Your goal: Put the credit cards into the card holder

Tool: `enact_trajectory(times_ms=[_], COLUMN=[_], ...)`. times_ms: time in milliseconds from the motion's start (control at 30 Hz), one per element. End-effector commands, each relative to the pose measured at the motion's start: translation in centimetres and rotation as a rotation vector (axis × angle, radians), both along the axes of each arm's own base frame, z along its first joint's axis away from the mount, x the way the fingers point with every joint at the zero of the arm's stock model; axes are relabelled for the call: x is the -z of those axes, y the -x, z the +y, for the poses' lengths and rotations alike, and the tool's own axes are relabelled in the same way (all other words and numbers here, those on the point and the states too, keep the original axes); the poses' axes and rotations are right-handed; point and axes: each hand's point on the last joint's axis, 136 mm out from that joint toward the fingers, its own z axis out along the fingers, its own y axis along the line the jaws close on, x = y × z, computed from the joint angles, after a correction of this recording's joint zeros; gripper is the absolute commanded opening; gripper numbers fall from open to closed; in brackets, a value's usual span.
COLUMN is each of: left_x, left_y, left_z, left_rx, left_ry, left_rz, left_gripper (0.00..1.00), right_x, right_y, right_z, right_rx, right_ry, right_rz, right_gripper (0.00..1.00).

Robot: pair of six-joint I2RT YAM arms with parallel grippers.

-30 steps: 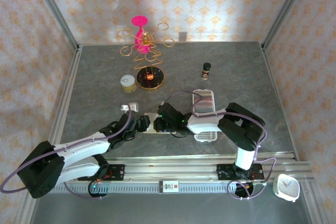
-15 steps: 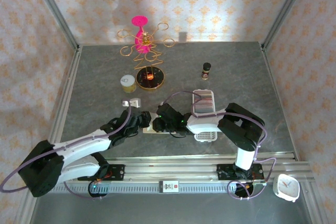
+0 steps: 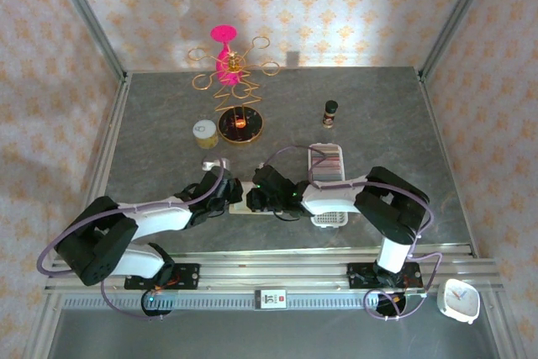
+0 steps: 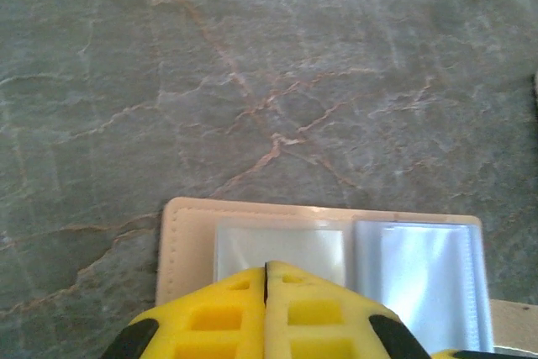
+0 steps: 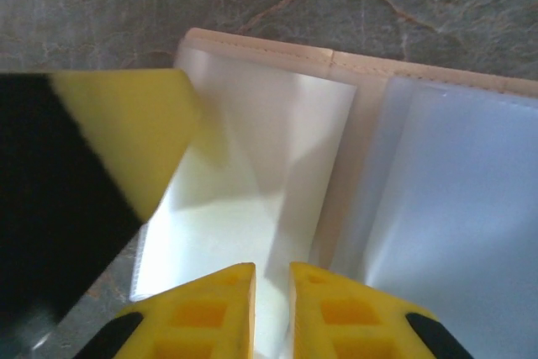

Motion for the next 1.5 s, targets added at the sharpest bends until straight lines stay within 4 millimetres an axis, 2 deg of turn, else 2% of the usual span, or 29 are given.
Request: enact_trajectory(times_ms=[0,500,900,1133,1467], left_x=[0.7,3.8,4.1,3.9,3.9], left_y=[0.3,2.2,3.0,3.1,3.3], left_z=[-0.2,1.6,1.6,1.3,1.6], left_rx=[0.011,-0.017,-0.004,0.005,-0.002], left_ry=[0.018,-0.024,0.002,0.024,0.029], left_rz=[0.007,0.065,0.074,0.069,0.067], left_gripper=[0.08,0.06,0.02,0.01,0.01], right_x=[-0.6,0.4,0.3,-0.6,1.8], right_y=[-0.1,0.1,0.4,0.3,0.6], right_z=[-0.6,-0.5,0.5,0.6,0.4], right_rx=[0.011,0.016,0.005,0.016,0.021], right_ry=[0.017,0.045,0.009,-0.014,0.048], right_rz=[-0.027,0.019,0.05,0.048,0.097], right_gripper=[0.19,0.25,0.23,0.23,0.22])
